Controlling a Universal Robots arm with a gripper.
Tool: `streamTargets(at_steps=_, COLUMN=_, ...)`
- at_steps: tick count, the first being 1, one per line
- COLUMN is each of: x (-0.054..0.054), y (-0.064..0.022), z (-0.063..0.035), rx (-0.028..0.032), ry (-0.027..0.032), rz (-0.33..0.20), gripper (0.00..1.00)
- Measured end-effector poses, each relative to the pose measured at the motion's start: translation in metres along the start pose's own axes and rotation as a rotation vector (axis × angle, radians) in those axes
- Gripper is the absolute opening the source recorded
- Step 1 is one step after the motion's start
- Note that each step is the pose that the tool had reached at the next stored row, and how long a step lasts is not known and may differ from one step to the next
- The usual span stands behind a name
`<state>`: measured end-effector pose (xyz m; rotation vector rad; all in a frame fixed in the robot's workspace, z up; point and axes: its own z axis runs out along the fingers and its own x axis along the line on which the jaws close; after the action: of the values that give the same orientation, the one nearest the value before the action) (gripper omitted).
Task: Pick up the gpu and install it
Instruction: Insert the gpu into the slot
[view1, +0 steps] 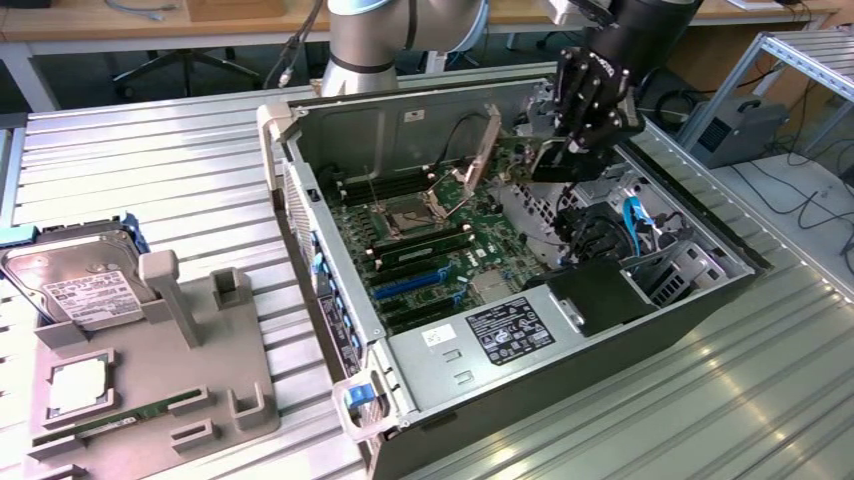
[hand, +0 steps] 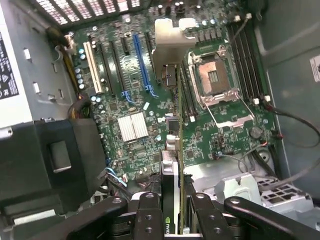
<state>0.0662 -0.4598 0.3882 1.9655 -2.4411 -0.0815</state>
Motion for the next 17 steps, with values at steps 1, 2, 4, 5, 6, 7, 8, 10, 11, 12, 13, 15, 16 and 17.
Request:
streamTargets(at_steps=1, x=-0.0002, y=0.0000, z=0.0000, rx=-0.0007, ry=0.0012, rz=-0.025, gripper=0.27)
streamTargets(at_steps=2, x=-0.0004, y=0.0001, z=0.0000, rx=-0.0012, ry=0.0020, rz=-0.044, gripper=0.27)
streamTargets(at_steps=4, x=-0.0007, y=0.0001, z=0.0001, rx=-0.0026, ry=0.0042, rz=-0.093, gripper=0.27)
streamTargets(at_steps=5, x=-0.0009, y=0.0002, z=0.0001, rx=-0.0032, ry=0.0051, rz=-0.115, gripper=0.27)
streamTargets(at_steps=6, x=-0.0011, y=0.0002, z=0.0001, rx=-0.0037, ry=0.0060, rz=-0.134, gripper=0.27)
streamTargets(at_steps=7, x=-0.0013, y=0.0003, z=0.0001, rx=-0.0043, ry=0.0071, rz=-0.157, gripper=0.27)
streamTargets(at_steps=8, x=-0.0019, y=0.0004, z=0.0002, rx=-0.0051, ry=0.0083, rz=-0.186, gripper=0.27)
streamTargets(at_steps=10, x=-0.0023, y=0.0005, z=0.0002, rx=-0.0057, ry=0.0092, rz=-0.207, gripper=0.27)
streamTargets(at_steps=11, x=-0.0023, y=0.0005, z=0.0002, rx=-0.0058, ry=0.0094, rz=-0.210, gripper=0.27)
streamTargets(at_steps=12, x=-0.0023, y=0.0005, z=0.0002, rx=-0.0058, ry=0.0094, rz=-0.210, gripper=0.27)
streamTargets(at_steps=13, x=-0.0024, y=0.0006, z=0.0002, rx=-0.0058, ry=0.0094, rz=-0.210, gripper=0.27)
streamTargets(at_steps=15, x=-0.0016, y=0.0041, z=0.0015, rx=0.0049, ry=0.0074, rz=-0.212, gripper=0.27)
streamTargets(at_steps=16, x=-0.0011, y=0.0060, z=0.0025, rx=0.0131, ry=0.0058, rz=-0.213, gripper=0.27)
streamTargets(at_steps=17, x=-0.0007, y=0.0079, z=0.0033, rx=0.0201, ry=0.0052, rz=-0.213, gripper=0.27)
